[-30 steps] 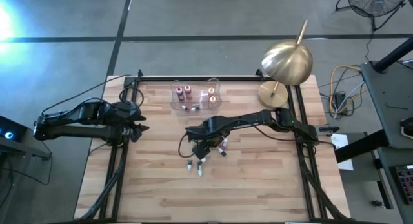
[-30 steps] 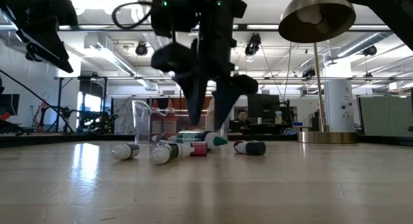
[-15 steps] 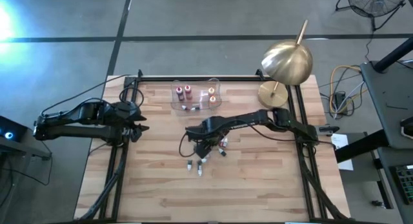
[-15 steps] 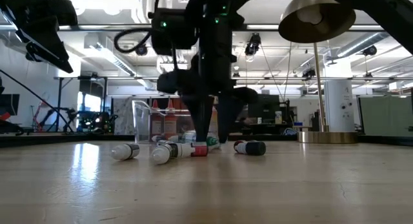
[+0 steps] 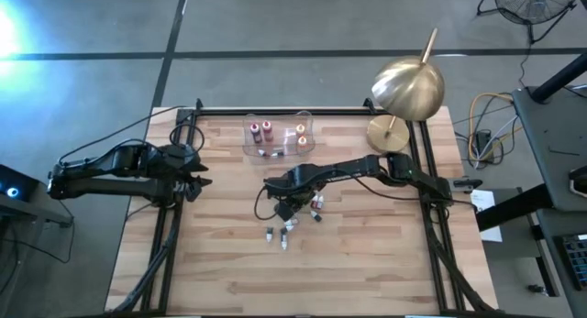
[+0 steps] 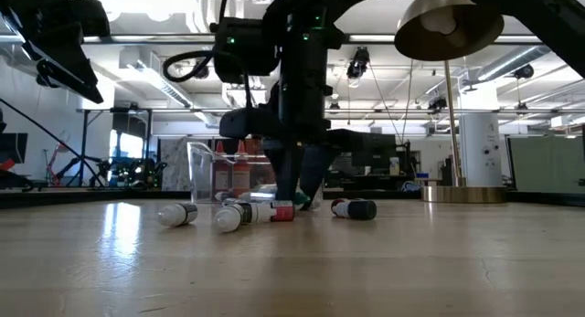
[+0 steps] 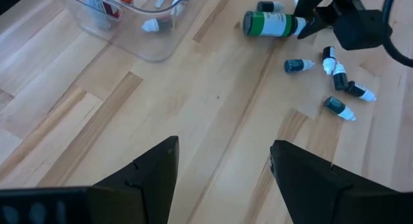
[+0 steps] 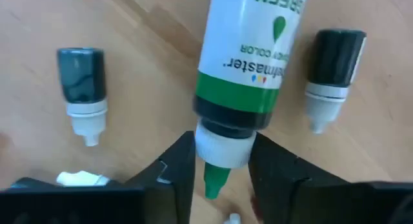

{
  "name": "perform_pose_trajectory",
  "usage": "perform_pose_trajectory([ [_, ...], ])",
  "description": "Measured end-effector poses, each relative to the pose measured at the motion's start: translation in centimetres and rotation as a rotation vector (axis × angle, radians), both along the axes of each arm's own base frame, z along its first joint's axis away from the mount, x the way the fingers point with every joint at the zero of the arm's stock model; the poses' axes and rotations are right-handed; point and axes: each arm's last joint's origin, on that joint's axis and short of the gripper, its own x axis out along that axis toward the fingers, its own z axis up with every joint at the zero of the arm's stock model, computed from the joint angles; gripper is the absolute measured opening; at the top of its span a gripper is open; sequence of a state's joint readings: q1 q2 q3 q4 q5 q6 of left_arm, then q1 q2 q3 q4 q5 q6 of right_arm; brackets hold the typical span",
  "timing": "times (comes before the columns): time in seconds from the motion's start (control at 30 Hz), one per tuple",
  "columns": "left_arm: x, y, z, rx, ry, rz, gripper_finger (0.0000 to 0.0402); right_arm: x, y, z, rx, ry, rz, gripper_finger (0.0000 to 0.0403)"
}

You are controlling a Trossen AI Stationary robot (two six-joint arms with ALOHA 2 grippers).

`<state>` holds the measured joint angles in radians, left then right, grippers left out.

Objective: Pick & Place food coloring
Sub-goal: Put the large green food coloring bottle into the transparent bin

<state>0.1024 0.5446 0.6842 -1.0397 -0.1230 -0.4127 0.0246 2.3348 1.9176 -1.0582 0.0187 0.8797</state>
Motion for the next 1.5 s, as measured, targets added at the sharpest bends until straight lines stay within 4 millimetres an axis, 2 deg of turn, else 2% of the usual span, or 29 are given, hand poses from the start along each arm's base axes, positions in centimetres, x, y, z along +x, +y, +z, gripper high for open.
perform_pose_trajectory([
  [0.23,0.0,0.0,0.0,-0.003,-0.001,0.005,0.0218,-0.1,0.0,1.3,0.106,0.032,0.002,0.0102],
  [0.43,0.1,0.0,0.1,-0.001,-0.019,0.004,0.0218,-2.0,0.7,6.0,0.326,0.179,0.015,0.0102],
  [0.53,0.3,0.0,0.2,0.01,-0.035,-0.007,0.0218,-3.2,1.1,8.5,0.53,0.237,0.029,0.0102],
  [0.6,0.4,0.0,0.3,0.02,-0.046,-0.017,0.0218,-3.3,1.9,9.7,0.627,0.187,0.063,0.0104],
  [0.67,0.4,0.0,0.3,0.023,-0.049,-0.019,0.0218,-3.6,2.9,9.9,0.743,0.209,0.053,0.0105],
  [0.73,0.4,0.0,0.3,0.023,-0.05,-0.02,0.0218,-3.8,3.9,9.1,0.831,0.253,0.059,0.0106],
  [0.83,0.4,0.0,0.3,0.023,-0.053,-0.02,0.0218,-4.7,5.6,6.7,0.931,0.357,0.06,0.0107],
  [0.97,0.4,0.0,0.3,0.024,-0.053,-0.02,0.0218,-6.6,8.2,3.7,1.051,0.504,0.046,0.0107],
  [1.1,0.4,0.0,0.3,0.026,-0.052,-0.023,0.0218,-8.5,10.2,1.6,1.132,0.616,0.016,0.0108],
  [1.3,0.5,0.0,0.3,0.03,-0.051,-0.028,0.0218,-10.9,11.9,-1.0,1.178,0.726,-0.017,0.0109],
  [1.5,0.4,0.0,0.3,0.029,-0.051,-0.027,0.0218,-12.4,12.3,-3.0,1.168,0.767,-0.025,0.0109],
])
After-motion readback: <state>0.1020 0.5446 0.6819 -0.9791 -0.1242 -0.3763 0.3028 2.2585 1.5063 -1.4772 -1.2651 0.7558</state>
